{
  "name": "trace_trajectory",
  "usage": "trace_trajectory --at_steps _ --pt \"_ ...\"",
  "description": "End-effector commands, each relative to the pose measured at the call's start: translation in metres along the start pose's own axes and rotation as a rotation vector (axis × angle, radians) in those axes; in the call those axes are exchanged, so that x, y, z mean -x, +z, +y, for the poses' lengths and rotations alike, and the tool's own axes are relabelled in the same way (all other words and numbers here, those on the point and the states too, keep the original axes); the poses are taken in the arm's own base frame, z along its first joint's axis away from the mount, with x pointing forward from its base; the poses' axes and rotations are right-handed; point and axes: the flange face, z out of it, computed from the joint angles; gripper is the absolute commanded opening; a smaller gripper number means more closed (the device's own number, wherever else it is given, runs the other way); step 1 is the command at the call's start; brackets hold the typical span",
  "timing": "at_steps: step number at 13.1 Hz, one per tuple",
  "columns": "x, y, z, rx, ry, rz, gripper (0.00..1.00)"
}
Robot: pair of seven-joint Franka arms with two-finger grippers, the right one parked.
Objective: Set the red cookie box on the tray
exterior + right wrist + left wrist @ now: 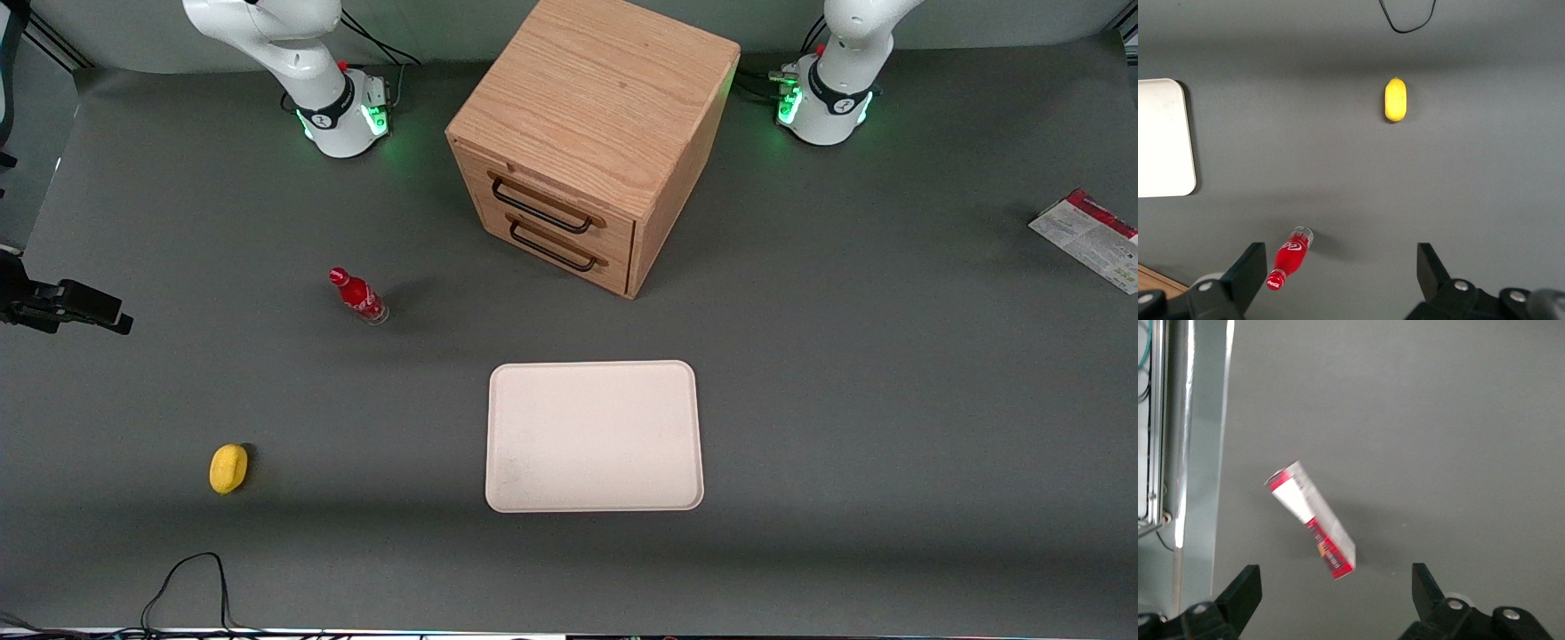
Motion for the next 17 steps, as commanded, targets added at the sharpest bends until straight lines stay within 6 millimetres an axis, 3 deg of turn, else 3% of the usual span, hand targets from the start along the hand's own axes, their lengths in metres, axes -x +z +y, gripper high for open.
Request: trace_trajectory --at_steps 1,5,7,12,17 --pt "0.031 -0.002 -0.035 0.004 -0.066 -0.008 1.0" --pt "0.086 0.016 -0.089 0.04 -0.211 -0.026 1.0" --pt "0.108 0.024 -0.1 0.056 -0.302 -0.031 1.0" --pt "0.128 0.033 -0.07 0.044 -0.605 0.011 1.0" --pt "0.113 0.048 -0.058 0.049 -0.799 0.016 1.0"
